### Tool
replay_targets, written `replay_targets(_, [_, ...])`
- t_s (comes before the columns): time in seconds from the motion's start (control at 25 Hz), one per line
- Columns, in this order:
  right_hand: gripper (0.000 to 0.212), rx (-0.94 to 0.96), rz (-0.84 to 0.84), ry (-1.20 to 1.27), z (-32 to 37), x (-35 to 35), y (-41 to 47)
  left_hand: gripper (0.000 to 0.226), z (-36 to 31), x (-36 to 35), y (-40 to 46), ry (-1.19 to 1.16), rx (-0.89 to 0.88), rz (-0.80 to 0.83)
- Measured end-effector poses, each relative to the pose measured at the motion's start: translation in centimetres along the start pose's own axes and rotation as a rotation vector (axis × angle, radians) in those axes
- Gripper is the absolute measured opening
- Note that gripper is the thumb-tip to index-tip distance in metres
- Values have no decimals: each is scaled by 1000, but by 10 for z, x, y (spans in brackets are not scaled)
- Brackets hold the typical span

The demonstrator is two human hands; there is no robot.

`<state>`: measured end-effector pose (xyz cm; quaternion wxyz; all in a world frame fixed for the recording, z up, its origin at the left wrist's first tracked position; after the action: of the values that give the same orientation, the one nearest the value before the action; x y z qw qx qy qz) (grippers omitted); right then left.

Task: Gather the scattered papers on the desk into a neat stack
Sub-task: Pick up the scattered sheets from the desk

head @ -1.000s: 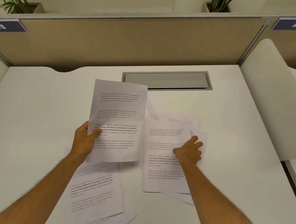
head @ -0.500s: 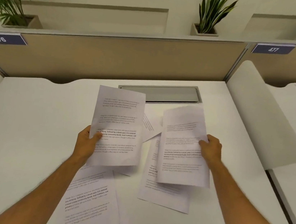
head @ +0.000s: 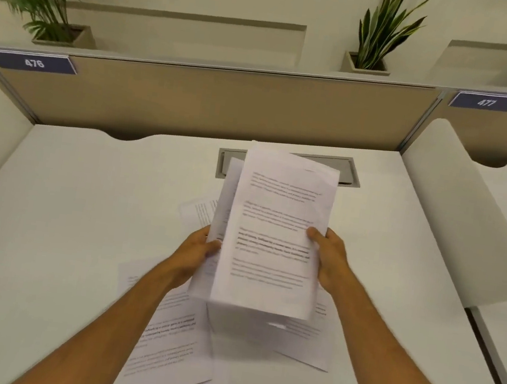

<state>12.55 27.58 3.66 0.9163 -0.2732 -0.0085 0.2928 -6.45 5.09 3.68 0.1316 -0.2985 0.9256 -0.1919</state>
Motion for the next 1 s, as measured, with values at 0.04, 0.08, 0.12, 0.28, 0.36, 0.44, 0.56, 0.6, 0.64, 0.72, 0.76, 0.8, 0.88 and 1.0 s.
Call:
replay_targets(0.04, [28, -18, 33, 4, -6, -13, 0, 34, -4, -2, -5, 3, -16, 33])
replay_targets(0.08, [34, -31, 80, -1, -12, -26, -1, 40, -5, -2, -10, 9, -23, 52])
replay_targets(0.12, [39, -40, 136, -16, -17, -37, -2, 43, -4, 2, -14, 23, -23, 56])
replay_targets(0.28, [37, -51, 177, -157, -25, -54, -5, 29, 22, 41, -32, -18, 38, -111])
replay_targets(0.36, [36, -28, 153, -184, -23, -53, -1, 22, 48, 78, -52, -69, 62, -385])
replay_targets(0.44, [34, -27, 143, -189, -21, -52, 2, 27, 75, 118, -83, 125, 88, -692])
replay_targets(0.56, [32, -34, 159, -213, -23, -51, 3, 63, 117, 149, -121, 574, 327, -871])
replay_targets(0.6, [33, -33, 166, -221, -25, -51, 1, 76, 130, 154, -131, 657, 434, -882])
replay_targets(0.64, [34, -31, 171, -227, -27, -50, 0, 86, 141, 154, -139, 700, 536, -876])
replay_targets(0.72, [35, -32, 168, -237, -32, -46, -1, 99, 154, 150, -146, 707, 642, -853])
replay_targets(0.76, [35, -33, 167, -242, -34, -42, -1, 101, 157, 146, -146, 696, 633, -855])
replay_targets(0.8, [35, -34, 168, -246, -36, -38, -2, 100, 157, 145, -145, 678, 612, -865])
replay_targets(0.88, [34, -30, 161, -252, -39, -29, -2, 98, 155, 144, -144, 625, 591, -885])
replay_targets(1.0, [30, -29, 142, -261, -40, -15, -3, 96, 153, 146, -143, 548, 552, -902])
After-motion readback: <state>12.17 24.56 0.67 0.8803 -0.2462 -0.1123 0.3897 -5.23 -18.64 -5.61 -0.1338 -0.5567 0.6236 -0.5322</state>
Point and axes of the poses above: each hand's wrist, its own y-axis towards the middle knuckle, its own x-axis out of the back of the hand, z = x × y, the point moved 8 cm from there along y, towards the middle knuckle, and after that the axes turned 6 degrees about -y, right-handed, at the moved point
